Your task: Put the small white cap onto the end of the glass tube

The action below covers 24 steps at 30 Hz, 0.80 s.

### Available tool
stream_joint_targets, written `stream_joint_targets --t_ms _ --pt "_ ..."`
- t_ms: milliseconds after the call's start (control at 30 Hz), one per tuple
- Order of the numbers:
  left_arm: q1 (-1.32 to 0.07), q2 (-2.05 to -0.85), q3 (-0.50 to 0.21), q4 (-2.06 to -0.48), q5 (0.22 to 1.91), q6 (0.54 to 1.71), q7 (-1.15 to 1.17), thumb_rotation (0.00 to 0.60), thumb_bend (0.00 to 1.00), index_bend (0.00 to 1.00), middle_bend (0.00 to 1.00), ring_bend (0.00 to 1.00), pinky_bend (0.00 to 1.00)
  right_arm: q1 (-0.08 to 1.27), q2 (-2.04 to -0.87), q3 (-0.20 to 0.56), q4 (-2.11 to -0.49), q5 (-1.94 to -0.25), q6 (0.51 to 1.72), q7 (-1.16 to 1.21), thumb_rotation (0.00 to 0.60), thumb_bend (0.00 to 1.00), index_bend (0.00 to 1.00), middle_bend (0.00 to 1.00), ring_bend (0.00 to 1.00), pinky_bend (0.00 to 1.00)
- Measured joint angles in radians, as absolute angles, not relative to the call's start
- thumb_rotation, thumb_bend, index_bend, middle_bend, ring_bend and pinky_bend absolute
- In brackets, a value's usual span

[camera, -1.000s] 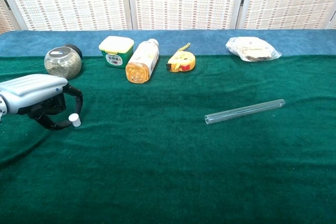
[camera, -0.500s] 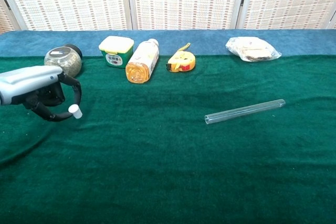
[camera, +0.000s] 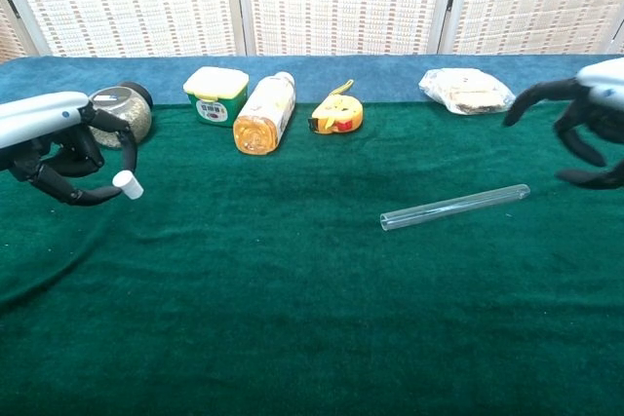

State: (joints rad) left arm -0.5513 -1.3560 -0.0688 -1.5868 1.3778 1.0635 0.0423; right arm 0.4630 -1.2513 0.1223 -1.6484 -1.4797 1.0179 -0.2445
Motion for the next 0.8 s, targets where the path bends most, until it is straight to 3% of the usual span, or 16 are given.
stream_joint_targets --t_ms 333,800 --pt "-0.549 -1.362 -0.055 -1.574 1.353 1.031 0.052 0.600 0.41 0.53 1.00 0.93 0.84 0.573 -1.387 0.142 -1.546 -1.357 0.903 -0.392 0.600 0.34 0.32 0.83 0.92 0.89" --pt "-0.550 -1.375 -0.053 -1.552 1.355 1.018 0.041 0.600 0.41 0.53 1.00 0.93 0.84 0.643 -1.479 0.126 -1.449 -1.241 0.847 -0.497 0.600 0.34 0.39 0.83 0.92 0.89"
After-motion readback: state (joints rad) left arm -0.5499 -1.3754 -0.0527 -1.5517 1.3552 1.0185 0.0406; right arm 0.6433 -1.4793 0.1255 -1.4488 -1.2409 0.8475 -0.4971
